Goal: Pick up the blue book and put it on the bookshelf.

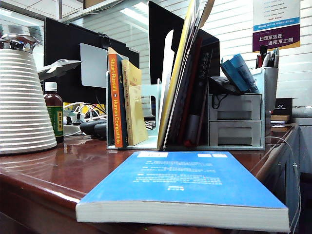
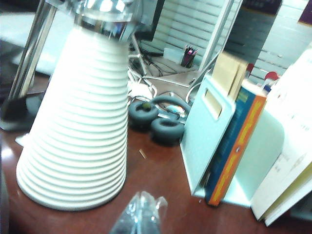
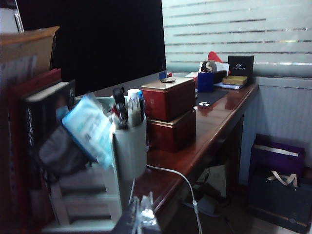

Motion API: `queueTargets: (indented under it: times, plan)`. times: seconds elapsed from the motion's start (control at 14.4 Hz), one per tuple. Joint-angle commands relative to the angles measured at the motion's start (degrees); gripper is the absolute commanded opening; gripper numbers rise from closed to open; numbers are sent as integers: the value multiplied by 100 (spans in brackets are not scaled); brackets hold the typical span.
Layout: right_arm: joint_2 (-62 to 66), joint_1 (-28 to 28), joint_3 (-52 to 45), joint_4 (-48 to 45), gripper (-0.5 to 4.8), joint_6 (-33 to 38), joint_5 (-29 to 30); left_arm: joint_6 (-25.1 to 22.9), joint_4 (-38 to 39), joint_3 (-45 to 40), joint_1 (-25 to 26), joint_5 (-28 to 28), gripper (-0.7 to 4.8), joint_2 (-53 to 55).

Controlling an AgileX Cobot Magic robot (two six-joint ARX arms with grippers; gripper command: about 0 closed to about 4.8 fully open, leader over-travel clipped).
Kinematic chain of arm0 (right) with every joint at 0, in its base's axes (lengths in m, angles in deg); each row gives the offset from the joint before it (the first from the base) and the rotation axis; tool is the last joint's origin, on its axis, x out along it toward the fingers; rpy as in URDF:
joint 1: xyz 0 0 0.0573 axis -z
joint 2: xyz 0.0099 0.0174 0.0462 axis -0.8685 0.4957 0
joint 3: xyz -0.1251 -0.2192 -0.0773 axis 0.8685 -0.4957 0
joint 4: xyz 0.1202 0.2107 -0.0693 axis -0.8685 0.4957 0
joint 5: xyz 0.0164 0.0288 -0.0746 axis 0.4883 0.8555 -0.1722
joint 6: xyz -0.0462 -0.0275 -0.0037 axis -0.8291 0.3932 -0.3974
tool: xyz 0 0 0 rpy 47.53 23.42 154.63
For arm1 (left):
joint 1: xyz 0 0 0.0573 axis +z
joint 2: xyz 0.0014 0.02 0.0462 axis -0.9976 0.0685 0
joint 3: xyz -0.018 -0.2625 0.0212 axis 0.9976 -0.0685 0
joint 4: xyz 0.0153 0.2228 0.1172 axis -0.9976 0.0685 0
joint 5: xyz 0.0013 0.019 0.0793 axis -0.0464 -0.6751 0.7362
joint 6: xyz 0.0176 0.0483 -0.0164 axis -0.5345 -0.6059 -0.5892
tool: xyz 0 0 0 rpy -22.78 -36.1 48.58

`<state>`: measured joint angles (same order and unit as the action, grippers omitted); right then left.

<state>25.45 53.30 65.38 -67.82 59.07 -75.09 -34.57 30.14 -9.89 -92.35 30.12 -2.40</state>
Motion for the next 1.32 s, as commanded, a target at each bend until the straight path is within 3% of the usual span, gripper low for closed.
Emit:
queueTargets:
  times: [0.07,0.14,0.35,0.49,0.56,0.7,0.77,0.84,0.91,1.32]
  plan:
    - [1036,-4,787,-118,-6,24,625,188,-330,542,4,-52,-6,822]
    - [2035,-4,1261,-98,-6,492,1641,374,-999,879,0,-717,-6,1891]
    - [3547,-11,1460,-356,-6,2061,3626,804,-1569,1349,-280,-1884,-6,3727]
    - [4301,-17,1458,-295,-6,2710,4557,804,-1615,1641,-793,-2072,-6,4592]
    - [4837,-63,1458,-153,-6,2896,5104,802,-1797,1838,-1307,-2127,-6,5217]
    - [5475,-160,1453,55,-2,3042,5506,881,-1825,2144,-1878,-2085,-6,6050]
    - [5676,-184,1438,125,88,3027,5700,1150,-1827,2236,-2017,-2087,-4,6389]
    - [5853,-264,1438,186,293,3008,5823,1416,-1847,2273,-2083,-2105,42,6699]
    - [6011,-271,1434,212,410,2994,5901,1646,-1823,2273,-2098,-2098,198,6996]
    - [6496,-291,1399,942,419,2544,5488,1788,-1768,2273,-2098,-2109,216,7420]
